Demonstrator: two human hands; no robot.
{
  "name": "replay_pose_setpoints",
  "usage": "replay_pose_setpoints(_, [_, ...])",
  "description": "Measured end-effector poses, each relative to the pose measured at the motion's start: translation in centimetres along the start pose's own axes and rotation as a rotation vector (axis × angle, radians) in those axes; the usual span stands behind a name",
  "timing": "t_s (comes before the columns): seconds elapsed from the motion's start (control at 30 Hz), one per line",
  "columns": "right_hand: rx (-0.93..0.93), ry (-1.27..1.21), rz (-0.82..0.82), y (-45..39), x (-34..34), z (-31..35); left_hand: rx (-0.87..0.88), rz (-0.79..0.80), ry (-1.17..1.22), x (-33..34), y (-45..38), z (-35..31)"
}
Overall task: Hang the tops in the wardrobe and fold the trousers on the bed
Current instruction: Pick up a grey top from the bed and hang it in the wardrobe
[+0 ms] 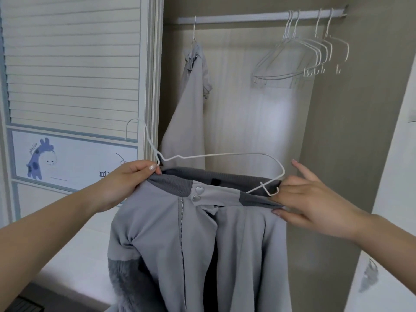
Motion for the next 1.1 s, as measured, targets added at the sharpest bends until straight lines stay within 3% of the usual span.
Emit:
replay_pose_setpoints(0.17, [-0.022, -0.008, -0.004, 0.2, -1.3, 0.1, 0.050, 0.004, -0.193, 0.1, 0.4, -0.2])
replay_pose_setpoints(0.4, [0.026, -0.013, 0.127, 0.2, -0.9, -0.4, 0.088, 0.020, -0.367, 1.1, 1.1, -0.9])
replay_pose_setpoints(0.63, [0.092, 0.016, 0.215, 1.0, 0.0, -1.7, 0.091, 0.163, -0.435, 2.5, 1.9, -2.1])
replay_pose_setpoints(0.83, [0.221, -0.109, 0.184, 0.9, -0.5, -2.4, 0.144, 0.231, -0.495, 2.7, 1.8, -3.1])
replay_pose_setpoints(1.1, [-0.020, -0.059, 0.182, -0.1, -1.3, -0.1, 0.167, 0.209, -0.478, 2.3, 0.8, -2.3])
Point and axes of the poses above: each hand's wrist, its own y-axis away from the middle knuckle, its own x-axis out of the palm, z = x × y, the point moved 10 cm from there along -y, towards the middle knuckle, and after that the axes turned 9 degrees about -y, right-handed, at the moved point
